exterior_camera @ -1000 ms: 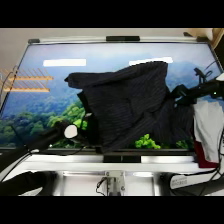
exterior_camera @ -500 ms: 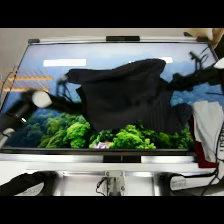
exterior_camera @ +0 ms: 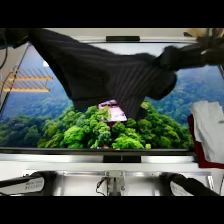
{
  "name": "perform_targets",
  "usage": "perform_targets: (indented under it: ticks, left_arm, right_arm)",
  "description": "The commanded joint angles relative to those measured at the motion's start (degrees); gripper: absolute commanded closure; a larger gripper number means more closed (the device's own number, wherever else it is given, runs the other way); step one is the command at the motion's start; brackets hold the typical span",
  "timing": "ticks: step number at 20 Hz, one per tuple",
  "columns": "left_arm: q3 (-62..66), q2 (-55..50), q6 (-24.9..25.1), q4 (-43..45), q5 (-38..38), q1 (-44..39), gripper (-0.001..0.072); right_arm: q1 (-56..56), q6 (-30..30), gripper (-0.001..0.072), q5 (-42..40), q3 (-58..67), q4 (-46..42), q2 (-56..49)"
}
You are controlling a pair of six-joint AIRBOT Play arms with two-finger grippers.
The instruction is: Fold the shirts.
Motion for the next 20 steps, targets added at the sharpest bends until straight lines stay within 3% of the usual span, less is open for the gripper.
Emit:
perform_targets:
  ticks: [1,2,3,4,5,6,7,10,13,14,15,16,18,20]
  left_arm:
    - [4.33,-6.34,-0.13,-1.4,-7.54,2.95,0.0648]
    - [4.31,-8.15,-0.15,-1.44,-12.0,3.3,0.0642]
    - [4.31,-9.79,-0.13,-1.44,-16.85,3.3,0.0527]
    - [4.28,-11.47,-0.13,-1.44,-22.62,3.23,0.0223]
    - [4.28,-12.87,-0.15,-1.42,-27.58,3.23,0.004]
    - [4.28,-14.03,-0.15,-1.33,-32.24,3.3,0.0033]
    - [4.28,-14.78,-0.24,-1.11,-35.95,3.39,0.0033]
    - [4.5,-13.31,-1.22,0.09,-38.32,4.13,0.004]
    - [4.39,-8.85,-1.22,0.04,-39.32,3.76,0.004]
    - [4.11,-6.99,-1.14,0.09,-39.3,3.04,0.004]
    - [3.65,-5.38,-1.01,0.09,-39.21,2.19,0.004]
    - [2.82,-3.85,-1.03,0.11,-39.19,1.14,0.004]
    - [-0.63,-1.27,-1.31,0.09,-39.23,-1.64,0.004]
    - [-7.5,1.31,-2.1,0.11,-39.17,-5.9,0.004]
  right_arm:
    - [19.43,9.35,0.0616,-7.15,-11.61,-7.82,3.1]
    - [24.76,10.73,0.0616,-13.25,-17.35,-7.89,2.58]
    - [29.03,11.54,0.0616,-19.3,-22.36,-8.48,1.7]
    - [32.39,12.13,0.0603,-25.44,-26.53,-8.98,0.24]
    - [34.86,13.25,0.0504,-30.67,-29.4,-8.61,-1.7]
    - [35.91,13.62,0.0255,-32.74,-30.01,-8.04,-3.56]
    - [35.95,13.6,0.0139,-33.03,-29.77,-7.1,-4.76]
    - [30.49,11.5,0.0139,-27.28,-28.11,-8.46,-1.57]
    - [18.14,8.17,0.0136,-18.75,-25.05,-11.32,6.78]
    - [12.85,7.39,0.012,-17.59,-24.44,-10.82,9.55]
    - [8.11,6.21,0.0055,-16.85,-24.13,-9.88,11.61]
    - [3.37,4.09,0.0051,-15.65,-24.11,-8.17,13.09]
    - [-3.37,-0.81,0.0051,-12.24,-24.13,-5.88,13.29]
    - [-8.09,-3.63,0.0051,-12.07,-24.11,-9.03,10.21]
